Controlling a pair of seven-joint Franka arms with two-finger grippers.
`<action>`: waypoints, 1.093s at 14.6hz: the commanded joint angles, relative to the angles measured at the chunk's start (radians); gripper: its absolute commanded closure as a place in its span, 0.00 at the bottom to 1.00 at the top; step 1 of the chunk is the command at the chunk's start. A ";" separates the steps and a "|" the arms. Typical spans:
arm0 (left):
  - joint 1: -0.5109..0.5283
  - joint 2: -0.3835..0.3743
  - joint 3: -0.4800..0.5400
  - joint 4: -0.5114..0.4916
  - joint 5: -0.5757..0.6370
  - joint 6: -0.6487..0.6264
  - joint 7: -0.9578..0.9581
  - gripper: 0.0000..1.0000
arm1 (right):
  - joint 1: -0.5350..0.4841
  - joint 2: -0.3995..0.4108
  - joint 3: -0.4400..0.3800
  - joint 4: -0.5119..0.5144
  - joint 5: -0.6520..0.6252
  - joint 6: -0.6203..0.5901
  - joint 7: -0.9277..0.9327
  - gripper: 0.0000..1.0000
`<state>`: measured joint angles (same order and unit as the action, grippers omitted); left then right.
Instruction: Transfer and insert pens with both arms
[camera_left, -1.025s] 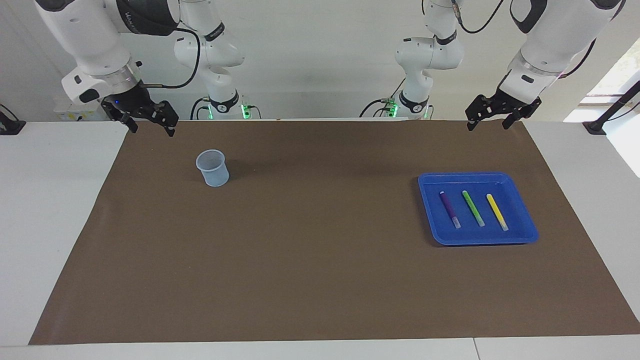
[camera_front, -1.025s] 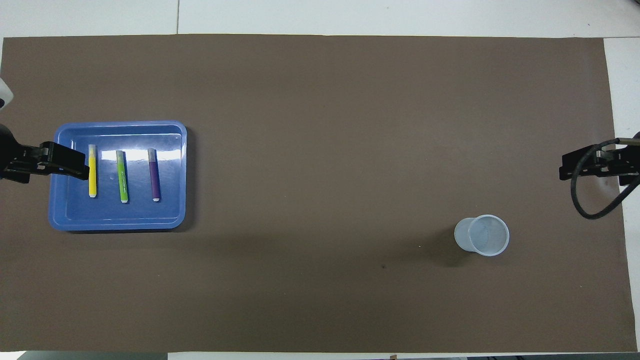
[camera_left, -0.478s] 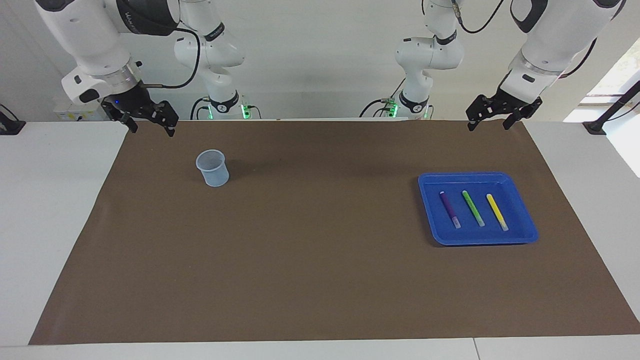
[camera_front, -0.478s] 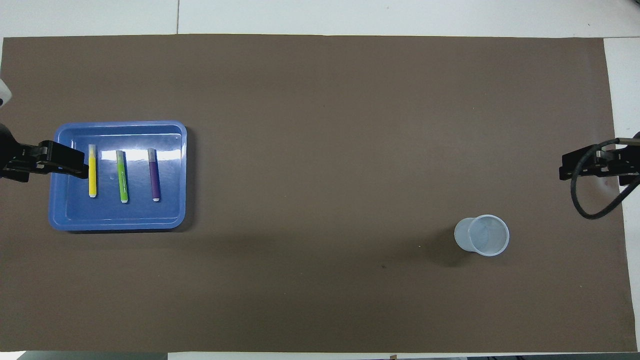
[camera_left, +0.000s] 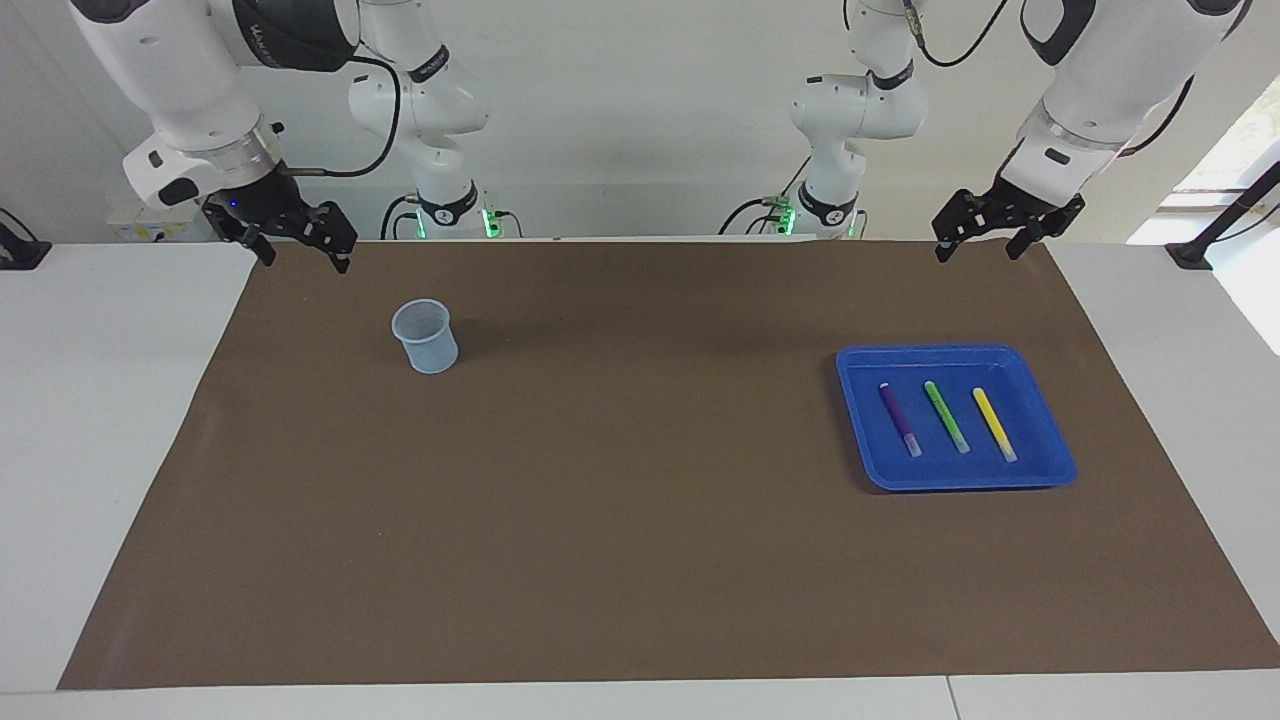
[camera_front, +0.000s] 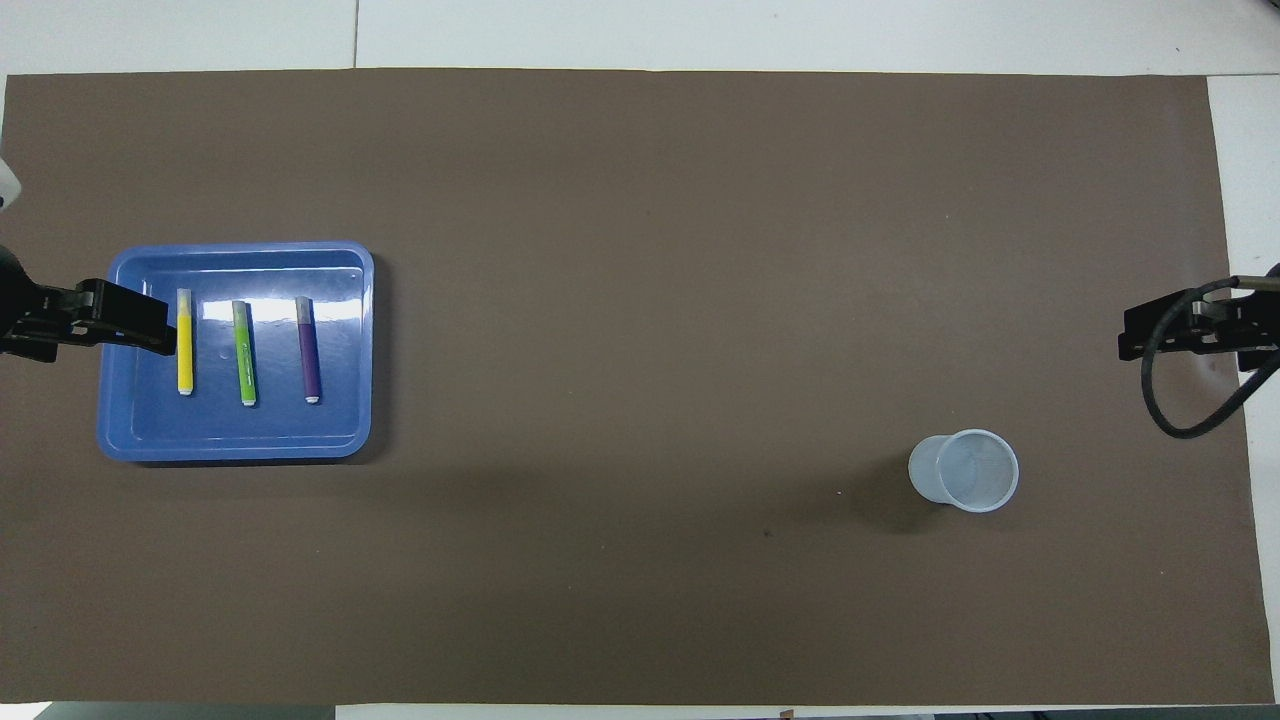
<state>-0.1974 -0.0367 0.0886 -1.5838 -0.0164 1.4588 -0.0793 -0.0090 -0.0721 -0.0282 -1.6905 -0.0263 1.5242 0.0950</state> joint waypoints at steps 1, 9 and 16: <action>0.001 0.014 0.005 0.021 0.010 0.008 0.016 0.00 | -0.016 -0.006 0.005 -0.005 0.011 -0.015 -0.029 0.00; 0.019 -0.003 0.014 -0.033 0.010 0.047 0.032 0.00 | -0.016 -0.006 0.005 -0.005 0.013 -0.015 -0.029 0.00; 0.134 0.011 0.016 -0.258 0.012 0.297 0.217 0.00 | -0.016 -0.006 0.005 -0.005 0.011 -0.015 -0.028 0.00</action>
<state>-0.1060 -0.0233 0.1042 -1.7406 -0.0151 1.6388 0.0414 -0.0090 -0.0721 -0.0282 -1.6905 -0.0263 1.5242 0.0950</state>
